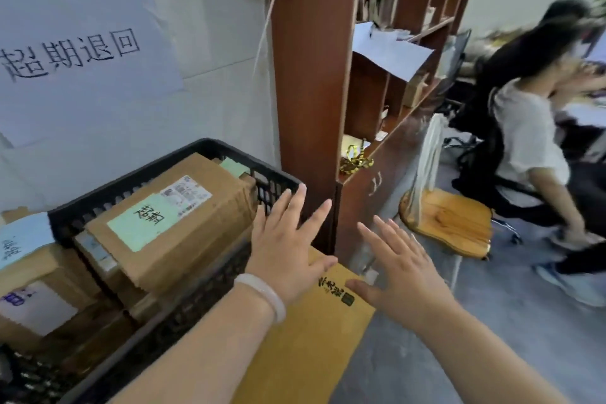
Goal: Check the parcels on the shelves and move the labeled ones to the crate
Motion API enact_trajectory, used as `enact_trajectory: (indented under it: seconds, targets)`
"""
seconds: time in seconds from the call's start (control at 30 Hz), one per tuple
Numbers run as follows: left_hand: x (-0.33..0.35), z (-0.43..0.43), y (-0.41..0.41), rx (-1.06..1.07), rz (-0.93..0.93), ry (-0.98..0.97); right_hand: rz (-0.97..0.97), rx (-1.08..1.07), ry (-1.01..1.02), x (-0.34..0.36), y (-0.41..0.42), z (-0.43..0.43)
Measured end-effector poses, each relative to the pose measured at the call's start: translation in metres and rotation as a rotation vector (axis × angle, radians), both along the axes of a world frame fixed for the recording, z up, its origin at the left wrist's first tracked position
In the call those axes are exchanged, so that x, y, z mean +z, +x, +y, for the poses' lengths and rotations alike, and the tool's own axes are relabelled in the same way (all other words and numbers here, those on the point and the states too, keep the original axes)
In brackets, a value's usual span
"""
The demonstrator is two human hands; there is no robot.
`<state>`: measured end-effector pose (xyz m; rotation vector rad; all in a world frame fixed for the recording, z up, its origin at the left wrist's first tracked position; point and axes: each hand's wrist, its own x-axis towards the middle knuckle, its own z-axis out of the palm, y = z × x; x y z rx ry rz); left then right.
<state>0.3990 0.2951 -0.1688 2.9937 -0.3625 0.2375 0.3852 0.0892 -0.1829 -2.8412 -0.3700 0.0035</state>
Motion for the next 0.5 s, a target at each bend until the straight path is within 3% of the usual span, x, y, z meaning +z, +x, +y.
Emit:
enact_trajectory:
  seconds: [0.2,0.5]
  targets:
    - [-0.010,-0.110,-0.003,-0.321,0.098,0.067,-0.014,-0.265,-0.060,-0.007,-0.064,-0.105]
    - [-0.017,-0.285,-0.046,-0.649,0.097,0.138,0.066,-0.653,-0.114,-0.021,-0.165,-0.237]
